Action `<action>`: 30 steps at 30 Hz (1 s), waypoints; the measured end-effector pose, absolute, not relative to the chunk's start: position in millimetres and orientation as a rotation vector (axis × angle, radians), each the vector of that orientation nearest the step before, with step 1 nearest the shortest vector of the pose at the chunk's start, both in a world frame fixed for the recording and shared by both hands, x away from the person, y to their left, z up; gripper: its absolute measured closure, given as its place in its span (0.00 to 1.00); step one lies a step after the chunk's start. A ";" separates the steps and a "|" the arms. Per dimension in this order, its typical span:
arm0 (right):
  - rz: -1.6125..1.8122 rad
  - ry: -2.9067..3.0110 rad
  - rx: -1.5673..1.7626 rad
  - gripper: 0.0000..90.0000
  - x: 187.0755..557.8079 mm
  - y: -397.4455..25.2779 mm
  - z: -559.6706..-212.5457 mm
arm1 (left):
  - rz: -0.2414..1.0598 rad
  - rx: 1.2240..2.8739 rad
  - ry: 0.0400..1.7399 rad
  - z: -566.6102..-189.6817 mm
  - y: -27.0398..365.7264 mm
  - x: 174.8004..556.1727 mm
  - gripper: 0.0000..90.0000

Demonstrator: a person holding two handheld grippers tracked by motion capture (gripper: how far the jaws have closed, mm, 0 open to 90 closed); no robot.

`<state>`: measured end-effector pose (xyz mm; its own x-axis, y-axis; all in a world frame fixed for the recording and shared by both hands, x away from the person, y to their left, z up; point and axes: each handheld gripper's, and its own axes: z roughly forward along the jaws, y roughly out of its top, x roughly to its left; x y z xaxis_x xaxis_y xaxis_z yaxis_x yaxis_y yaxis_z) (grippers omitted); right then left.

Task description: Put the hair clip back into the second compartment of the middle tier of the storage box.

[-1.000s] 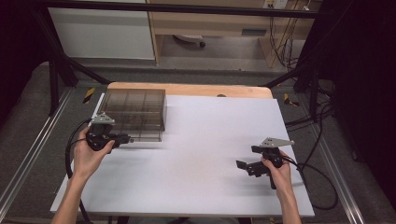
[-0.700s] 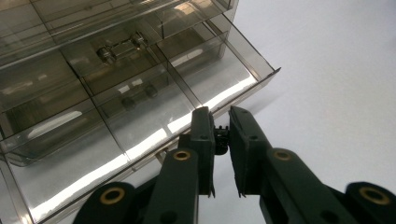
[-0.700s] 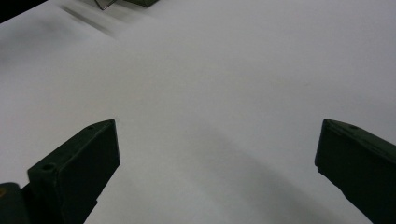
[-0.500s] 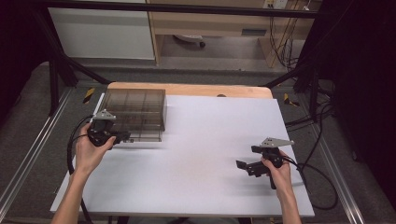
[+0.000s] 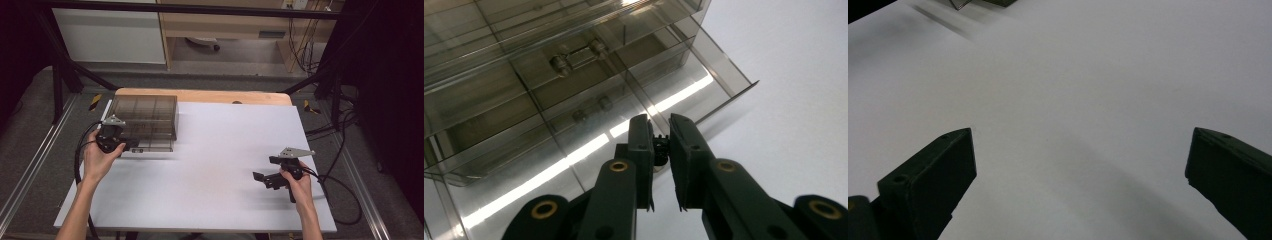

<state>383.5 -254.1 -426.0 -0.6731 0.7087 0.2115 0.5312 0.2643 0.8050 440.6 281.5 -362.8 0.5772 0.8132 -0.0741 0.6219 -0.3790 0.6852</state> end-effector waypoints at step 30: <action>1.363 2.341 1.163 0.01 383.7 -253.8 -426.7 | 0.398 2.153 1.193 -384.9 284.1 465.0 0.88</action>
<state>383.7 -253.8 -426.7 -0.6729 0.7098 0.2083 0.5316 0.2682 0.8034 465.0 284.1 -384.9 0.5426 0.8390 -0.0410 0.6463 -0.3858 0.6584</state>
